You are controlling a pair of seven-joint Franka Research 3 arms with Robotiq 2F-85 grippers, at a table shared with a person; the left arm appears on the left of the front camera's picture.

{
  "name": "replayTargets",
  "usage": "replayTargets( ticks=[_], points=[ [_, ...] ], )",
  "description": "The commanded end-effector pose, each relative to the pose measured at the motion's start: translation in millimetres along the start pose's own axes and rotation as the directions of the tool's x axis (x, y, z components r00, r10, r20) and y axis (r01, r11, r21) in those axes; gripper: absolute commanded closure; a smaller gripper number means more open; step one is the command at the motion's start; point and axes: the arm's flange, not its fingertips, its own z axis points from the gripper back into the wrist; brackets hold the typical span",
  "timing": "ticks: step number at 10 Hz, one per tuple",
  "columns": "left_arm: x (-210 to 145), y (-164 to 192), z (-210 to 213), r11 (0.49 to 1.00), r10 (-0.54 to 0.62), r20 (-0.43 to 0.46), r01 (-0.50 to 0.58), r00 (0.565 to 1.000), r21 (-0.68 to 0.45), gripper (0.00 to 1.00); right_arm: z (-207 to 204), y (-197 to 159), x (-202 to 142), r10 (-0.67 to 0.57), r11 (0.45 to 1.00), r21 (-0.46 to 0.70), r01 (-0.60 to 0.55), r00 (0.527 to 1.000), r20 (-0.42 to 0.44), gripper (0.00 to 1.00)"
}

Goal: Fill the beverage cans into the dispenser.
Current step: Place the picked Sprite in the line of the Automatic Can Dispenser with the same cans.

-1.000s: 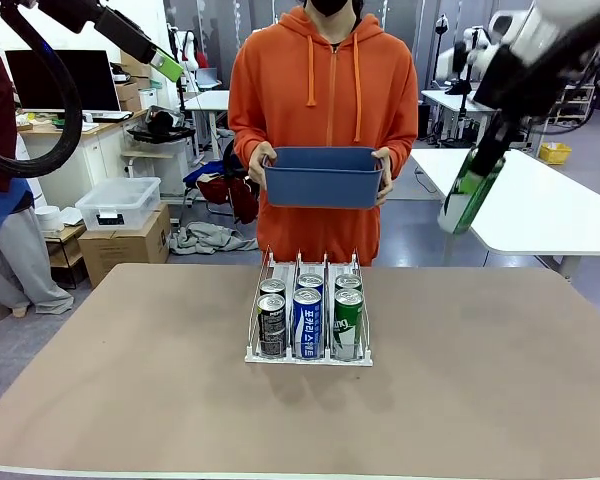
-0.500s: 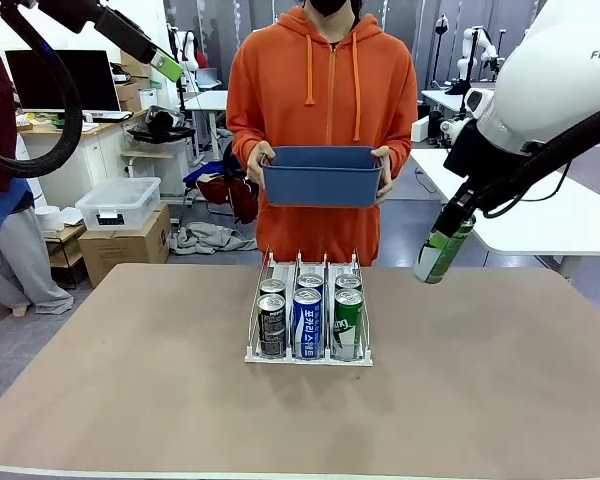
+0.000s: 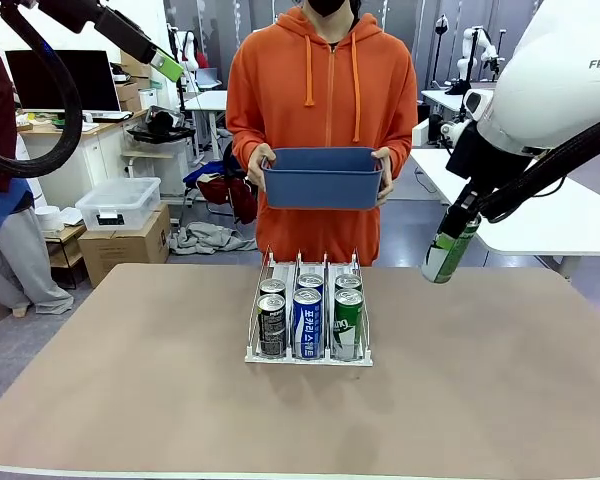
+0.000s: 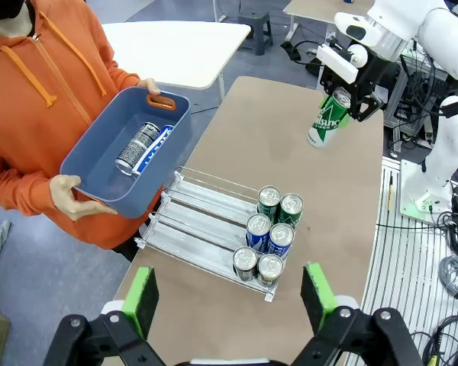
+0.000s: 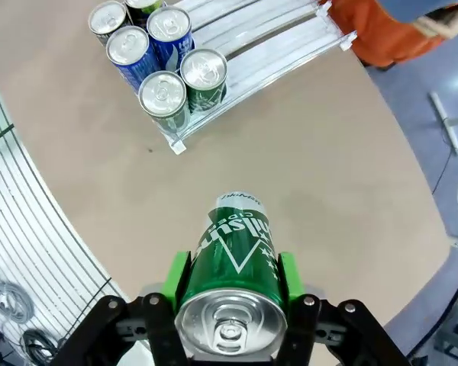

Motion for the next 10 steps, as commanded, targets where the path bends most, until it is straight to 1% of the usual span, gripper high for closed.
replayTargets(
  ticks=[1, 2, 3, 4, 5, 8, 10],
  points=[
    [-1, 0, 0, 1.000, 0.002, 0.008, -0.002, 1.000, -0.007, 0.00, -22, 11, 21, -0.149, 0.987, 0.047, 0.153, 0.986, -0.069, 0.42],
    [-1, 0, 0, 1.000, 0.002, 0.008, -0.002, 1.000, -0.007, 0.00, -29, 22, 24, -0.191, 0.975, 0.098, 0.200, 0.978, -0.089, 0.42],
    [-1, 0, 0, 1.000, 0.002, 0.008, -0.002, 1.000, -0.007, 0.00, -32, 32, 26, -0.207, 0.968, 0.124, 0.219, 0.973, -0.106, 0.42],
    [-1, 0, 0, 1.000, 0.002, 0.008, -0.002, 1.000, -0.007, 0.00, -37, 44, 31, -0.183, 0.970, 0.145, 0.197, 0.978, -0.101, 0.42],
    [-1, 0, 0, 1.000, 0.002, 0.008, -0.002, 1.000, -0.007, 0.00, -42, 55, 34, -0.179, 0.971, 0.145, 0.191, 0.980, -0.092, 0.42],
    [-1, 0, 0, 1.000, 0.002, 0.008, -0.002, 1.000, -0.007, 0.00, -55, 88, 41, -0.190, 0.967, 0.170, 0.190, 0.982, -0.016, 0.42],
    [-1, 0, 0, 1.000, 0.002, 0.008, -0.002, 1.000, -0.007, 0.00, -67, 108, 46, -0.182, 0.966, 0.189, 0.179, 0.983, 0.000, 0.42]
  ],
)
